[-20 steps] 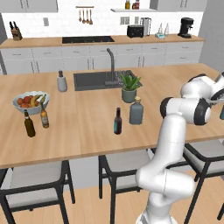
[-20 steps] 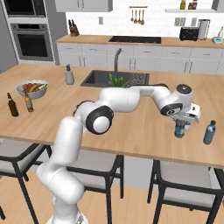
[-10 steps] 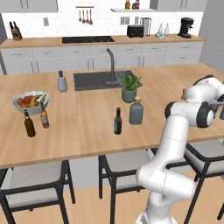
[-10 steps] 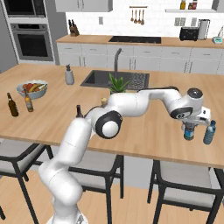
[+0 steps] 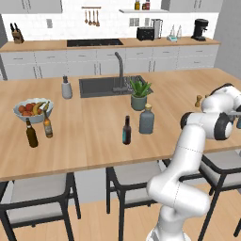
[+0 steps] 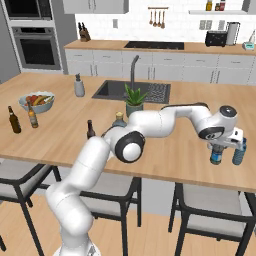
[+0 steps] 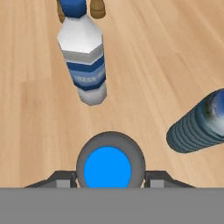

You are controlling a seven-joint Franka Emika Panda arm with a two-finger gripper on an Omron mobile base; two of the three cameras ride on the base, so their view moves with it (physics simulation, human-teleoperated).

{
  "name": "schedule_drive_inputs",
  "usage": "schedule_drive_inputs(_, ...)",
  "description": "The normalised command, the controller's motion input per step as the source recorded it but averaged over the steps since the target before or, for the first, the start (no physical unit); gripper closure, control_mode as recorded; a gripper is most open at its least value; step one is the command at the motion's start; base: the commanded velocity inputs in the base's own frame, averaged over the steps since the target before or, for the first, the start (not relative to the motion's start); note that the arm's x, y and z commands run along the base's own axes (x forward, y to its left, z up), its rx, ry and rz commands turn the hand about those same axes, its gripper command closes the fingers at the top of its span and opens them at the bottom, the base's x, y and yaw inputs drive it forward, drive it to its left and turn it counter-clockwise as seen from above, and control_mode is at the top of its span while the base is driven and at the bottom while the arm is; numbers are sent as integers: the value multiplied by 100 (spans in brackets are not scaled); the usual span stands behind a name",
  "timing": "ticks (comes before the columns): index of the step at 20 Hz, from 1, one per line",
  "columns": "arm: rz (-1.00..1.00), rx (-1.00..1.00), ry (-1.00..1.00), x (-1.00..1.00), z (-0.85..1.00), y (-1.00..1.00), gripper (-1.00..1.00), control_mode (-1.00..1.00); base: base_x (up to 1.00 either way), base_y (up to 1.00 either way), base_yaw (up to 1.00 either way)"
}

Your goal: Move the plastic bottles in the middle to the plastics group, and the glass bottles in the middle to the glass group.

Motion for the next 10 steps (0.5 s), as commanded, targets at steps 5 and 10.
schedule_drive_inputs(5,0,0,0,2,-51,12,100,-100,0,0,0)
schedule_drive_inputs(10,0,0,0,3,-27,7,100,-100,0,0,0)
